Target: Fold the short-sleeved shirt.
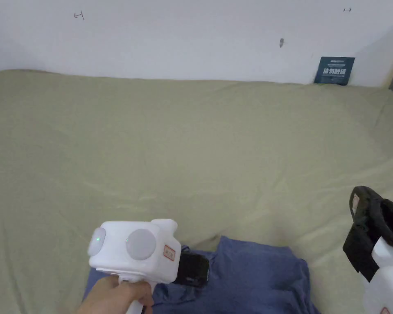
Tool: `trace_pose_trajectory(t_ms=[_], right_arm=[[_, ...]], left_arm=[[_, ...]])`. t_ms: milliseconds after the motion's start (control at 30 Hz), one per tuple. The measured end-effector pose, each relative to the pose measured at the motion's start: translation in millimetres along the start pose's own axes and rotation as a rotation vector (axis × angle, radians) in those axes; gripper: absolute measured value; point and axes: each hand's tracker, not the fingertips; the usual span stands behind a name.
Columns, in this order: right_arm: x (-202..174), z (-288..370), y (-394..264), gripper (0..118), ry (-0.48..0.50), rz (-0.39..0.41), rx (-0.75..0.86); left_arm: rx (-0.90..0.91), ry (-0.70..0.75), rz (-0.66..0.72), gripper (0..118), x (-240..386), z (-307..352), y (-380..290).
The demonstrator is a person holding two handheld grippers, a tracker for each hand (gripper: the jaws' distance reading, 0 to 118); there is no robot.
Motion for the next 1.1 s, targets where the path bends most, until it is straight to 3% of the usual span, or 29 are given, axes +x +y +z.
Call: trace_pose_trajectory(t_ms=[100,133,167,200,233,400,467,633,867,967,1100], right_arm=[[3.4,-3.1,-2.3,1,-0.013,-0.01,-0.012],[3.7,-4.3,-2.8,1,-0.014,-0.016,-0.017],[3.4,-5.4,-3.4,1,-0.015,-0.023,-0.022],[3.0,-6.3,-4.8,1,-0.014,-0.032,-0.024],[2.6,-7.0,-5.2,1,-0.01,-0.036,-0.026],[-3.4,-8.6,-6.6,1,-0.004,-0.034,-0.03],[-4.0,-8.8,-6.9,1,-0.002,-0.029,-0.04],[-3.0,-5.7,-8.0,1,-0.012,0.005,-0.053],[0.2,-12.2,-10.2,1,-0.026,-0.004,-0.075],[-3.8,-13.0,-7.2,1,-0.028,-0.004,-0.063],[-11.4,-17.6,-1.7,1,-0.015,0.006,-0.038]], left_arm=[[0.055,-0.056,0.024,112,-19.8,28.4,-0.4],[0.078,-0.062,0.046,94,-29.1,40.1,-1.6],[0.108,-0.071,0.062,65,-40.2,55.4,1.6],[0.144,-0.088,0.087,27,-53.7,65.6,-0.6],[0.156,-0.102,0.109,0,-63.7,69.2,-1.9],[0.121,-0.139,0.216,0,-102.1,40.5,3.3],[0.094,-0.132,0.216,0,-96.2,12.1,6.9],[-0.023,-0.266,0.22,0,-61.6,-51.9,-12.4],[0.019,-0.263,0.17,0,-68.4,-22.4,-10.6],[0.124,-0.301,0.137,0,-85.7,29.7,-11.3],[0.223,-0.269,0.211,0,-134.9,101.2,-24.5]])
